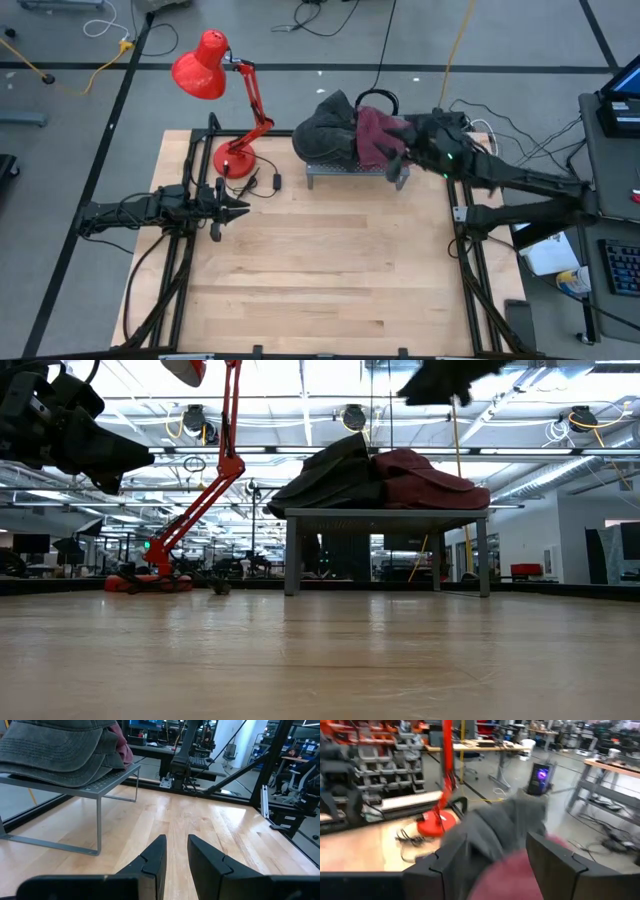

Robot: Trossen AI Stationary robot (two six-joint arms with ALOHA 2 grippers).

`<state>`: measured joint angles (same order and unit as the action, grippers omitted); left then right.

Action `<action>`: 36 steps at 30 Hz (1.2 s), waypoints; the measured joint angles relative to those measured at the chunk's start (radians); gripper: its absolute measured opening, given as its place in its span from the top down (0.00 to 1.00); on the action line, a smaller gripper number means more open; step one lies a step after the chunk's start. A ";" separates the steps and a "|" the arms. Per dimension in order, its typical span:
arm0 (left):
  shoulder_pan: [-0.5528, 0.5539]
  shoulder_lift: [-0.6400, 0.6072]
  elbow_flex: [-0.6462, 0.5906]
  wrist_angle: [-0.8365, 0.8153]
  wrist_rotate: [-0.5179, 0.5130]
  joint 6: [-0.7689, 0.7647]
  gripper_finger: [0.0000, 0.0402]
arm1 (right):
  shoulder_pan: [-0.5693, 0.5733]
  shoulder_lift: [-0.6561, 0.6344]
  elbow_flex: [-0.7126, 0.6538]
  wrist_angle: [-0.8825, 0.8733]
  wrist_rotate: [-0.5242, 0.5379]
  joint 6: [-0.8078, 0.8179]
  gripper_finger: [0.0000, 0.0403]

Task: Pick & Place hat
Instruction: Return to Home Position

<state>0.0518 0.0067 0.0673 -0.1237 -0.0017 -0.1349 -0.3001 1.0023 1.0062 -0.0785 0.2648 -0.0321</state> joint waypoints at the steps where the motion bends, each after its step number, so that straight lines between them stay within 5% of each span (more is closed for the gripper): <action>1: 0.000 0.000 0.000 0.000 0.000 0.000 0.80 | 0.015 -0.036 -0.037 -0.002 0.026 0.003 0.52; 14: 0.000 0.000 0.000 0.000 0.000 0.000 0.80 | 0.120 -0.441 -0.420 0.001 0.101 -0.010 0.52; 30: 0.000 0.000 0.000 0.000 0.000 0.000 0.80 | 0.178 -0.731 -0.660 0.007 0.019 -0.037 0.51; 36: 0.000 0.000 0.000 0.000 0.000 0.000 0.80 | 0.178 -0.811 -0.791 0.165 0.019 -0.040 0.51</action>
<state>0.0517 0.0067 0.0673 -0.1234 -0.0017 -0.1349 -0.1223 0.1910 0.2157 0.0864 0.2838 -0.0723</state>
